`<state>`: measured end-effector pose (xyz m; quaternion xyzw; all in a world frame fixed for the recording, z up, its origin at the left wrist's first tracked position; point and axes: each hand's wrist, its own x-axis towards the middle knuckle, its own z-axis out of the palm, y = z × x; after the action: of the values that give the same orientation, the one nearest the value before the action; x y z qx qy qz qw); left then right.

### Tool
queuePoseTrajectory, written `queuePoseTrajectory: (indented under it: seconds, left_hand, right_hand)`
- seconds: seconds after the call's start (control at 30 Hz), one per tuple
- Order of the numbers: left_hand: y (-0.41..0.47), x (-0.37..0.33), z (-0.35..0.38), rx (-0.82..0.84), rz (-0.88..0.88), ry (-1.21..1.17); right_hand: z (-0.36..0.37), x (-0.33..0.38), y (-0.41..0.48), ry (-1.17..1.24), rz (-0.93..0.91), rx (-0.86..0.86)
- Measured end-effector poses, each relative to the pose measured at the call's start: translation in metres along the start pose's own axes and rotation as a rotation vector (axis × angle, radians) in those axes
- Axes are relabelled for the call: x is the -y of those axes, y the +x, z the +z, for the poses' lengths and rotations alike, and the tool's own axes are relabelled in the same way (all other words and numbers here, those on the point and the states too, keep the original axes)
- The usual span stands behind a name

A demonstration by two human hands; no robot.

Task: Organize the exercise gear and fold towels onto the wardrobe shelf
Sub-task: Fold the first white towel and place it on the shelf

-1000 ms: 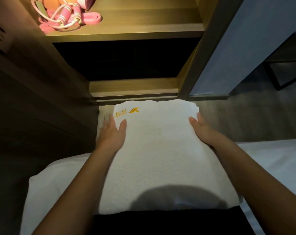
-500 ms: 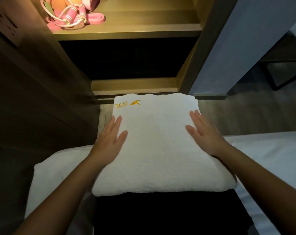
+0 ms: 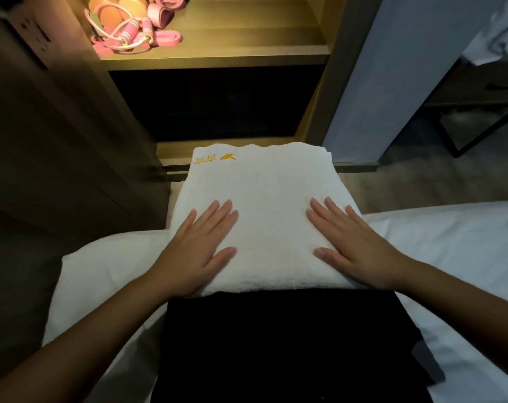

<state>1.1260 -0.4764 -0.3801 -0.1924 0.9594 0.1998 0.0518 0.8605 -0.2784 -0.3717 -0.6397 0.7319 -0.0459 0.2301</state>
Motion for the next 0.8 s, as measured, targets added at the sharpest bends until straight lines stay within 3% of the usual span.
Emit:
queuePoseTrajectory:
  seconds: [0.17,0.3,0.4,0.57,0.7,0.8]
  left_hand:
    - [-0.035,0.023,-0.012,0.02,0.104,0.033]
    - [-0.042,0.014,-0.02,-0.011,0.129,0.2]
    - [-0.037,0.0,-0.022,-0.095,0.165,0.299]
    - [-0.034,-0.013,-0.02,-0.07,0.163,0.425]
    - [-0.032,-0.011,-0.035,-0.059,0.076,0.263]
    - [-0.021,-0.005,-0.069,0.048,0.023,0.082]
  right_hand:
    - [-0.012,-0.016,-0.035,0.077,0.006,0.048]
    - [-0.013,-0.002,-0.036,-0.13,0.024,0.071]
    - [-0.006,0.015,-0.033,-0.265,0.083,-0.004]
    - [0.001,0.038,-0.033,-0.341,0.035,-0.159]
    - [-0.013,0.037,-0.029,-0.295,0.001,-0.194]
    - [-0.052,0.027,-0.019,-0.245,-0.003,-0.064]
